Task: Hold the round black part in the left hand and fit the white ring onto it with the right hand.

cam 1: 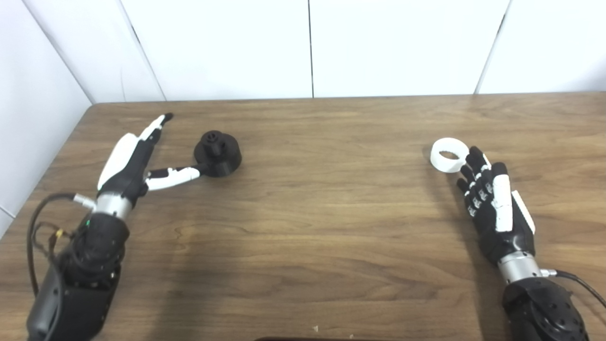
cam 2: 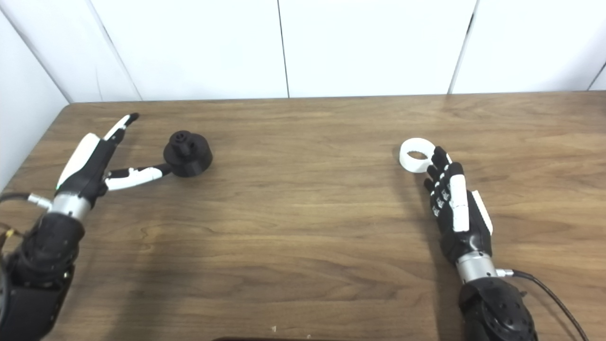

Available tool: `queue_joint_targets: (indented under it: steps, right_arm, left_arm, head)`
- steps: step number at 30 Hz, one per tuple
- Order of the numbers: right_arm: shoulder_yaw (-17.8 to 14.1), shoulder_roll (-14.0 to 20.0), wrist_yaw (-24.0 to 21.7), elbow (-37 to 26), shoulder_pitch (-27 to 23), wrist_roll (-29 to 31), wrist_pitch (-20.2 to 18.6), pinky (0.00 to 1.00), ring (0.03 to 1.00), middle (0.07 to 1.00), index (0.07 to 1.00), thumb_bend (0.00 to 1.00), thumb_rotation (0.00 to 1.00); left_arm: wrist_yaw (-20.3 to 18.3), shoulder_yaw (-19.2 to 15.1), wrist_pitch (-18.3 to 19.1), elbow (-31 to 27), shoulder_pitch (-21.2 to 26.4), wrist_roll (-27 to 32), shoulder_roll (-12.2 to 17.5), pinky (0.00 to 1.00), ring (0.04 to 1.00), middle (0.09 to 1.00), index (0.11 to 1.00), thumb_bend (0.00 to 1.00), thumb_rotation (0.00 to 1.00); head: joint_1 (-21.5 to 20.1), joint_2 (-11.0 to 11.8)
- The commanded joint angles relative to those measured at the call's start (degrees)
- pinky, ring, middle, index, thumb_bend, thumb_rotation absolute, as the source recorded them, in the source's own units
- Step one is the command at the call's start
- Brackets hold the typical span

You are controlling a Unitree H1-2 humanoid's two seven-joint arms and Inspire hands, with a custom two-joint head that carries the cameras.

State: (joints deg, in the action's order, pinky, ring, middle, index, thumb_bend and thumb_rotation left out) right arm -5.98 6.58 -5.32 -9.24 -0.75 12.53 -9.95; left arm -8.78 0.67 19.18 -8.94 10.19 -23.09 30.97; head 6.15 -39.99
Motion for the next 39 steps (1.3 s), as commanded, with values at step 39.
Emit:
queue_joint_targets:
  steps: [39]
  right_arm:
    - [-0.29,1.39,-1.32,-1.63,-1.27,0.28,2.15,1.00,1.000,1.000,0.987,0.55,1.00]
  left_arm:
    - [-8.47,7.13,-4.12,21.45,14.08,-5.71,6.58,0.93,1.000,0.978,0.906,0.99,0.34]
  head:
    - [-0.19,0.73]
